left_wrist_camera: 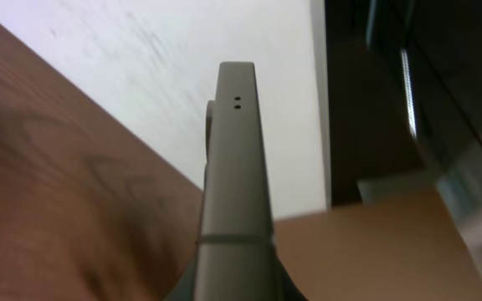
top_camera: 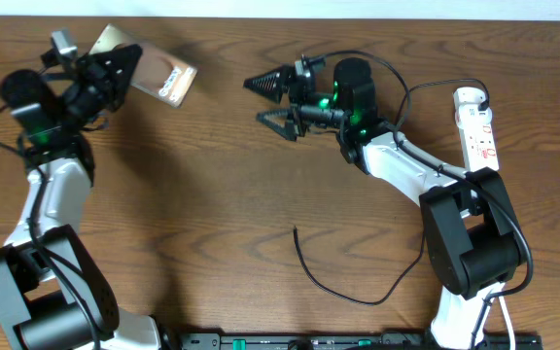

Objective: Plug charger to phone and switch on socket
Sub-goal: 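Release the phone from the right gripper and move the left gripper left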

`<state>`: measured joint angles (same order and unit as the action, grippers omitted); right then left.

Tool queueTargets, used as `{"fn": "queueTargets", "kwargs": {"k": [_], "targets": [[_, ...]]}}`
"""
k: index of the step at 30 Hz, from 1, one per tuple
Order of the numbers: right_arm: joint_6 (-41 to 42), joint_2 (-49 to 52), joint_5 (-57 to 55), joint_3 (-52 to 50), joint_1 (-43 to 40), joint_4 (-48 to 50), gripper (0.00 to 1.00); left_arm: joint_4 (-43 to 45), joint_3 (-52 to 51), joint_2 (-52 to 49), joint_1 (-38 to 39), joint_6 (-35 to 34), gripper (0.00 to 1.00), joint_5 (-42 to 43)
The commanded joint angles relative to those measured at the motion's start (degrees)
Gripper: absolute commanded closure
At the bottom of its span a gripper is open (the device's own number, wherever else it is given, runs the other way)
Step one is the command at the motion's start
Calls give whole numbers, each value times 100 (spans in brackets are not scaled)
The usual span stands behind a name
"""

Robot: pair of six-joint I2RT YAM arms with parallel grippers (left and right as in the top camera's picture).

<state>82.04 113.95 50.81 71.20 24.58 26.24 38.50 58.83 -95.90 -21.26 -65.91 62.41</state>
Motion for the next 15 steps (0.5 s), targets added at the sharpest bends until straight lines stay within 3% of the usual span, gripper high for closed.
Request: {"fn": "queueTargets", "kwargs": {"k": [1, 8, 10, 11, 15], "targets": [[-1027, -39, -57, 52, 52, -525, 1, 87, 48, 74, -201, 72, 92, 1550], [-2194, -39, -345, 590, -52, -2378, 1, 90, 48, 74, -258, 195, 93, 2776], [-2815, -39, -678, 970, -70, -3467, 1, 59, 35, 74, -240, 201, 92, 2771], [-3329, -39, -1126, 1307, -70, -4406, 1, 63, 35, 74, -219, 203, 92, 2771], [-4258, -39, -2946, 2232, 2, -6693, 1, 61, 35, 74, -208, 205, 93, 2774]]}}
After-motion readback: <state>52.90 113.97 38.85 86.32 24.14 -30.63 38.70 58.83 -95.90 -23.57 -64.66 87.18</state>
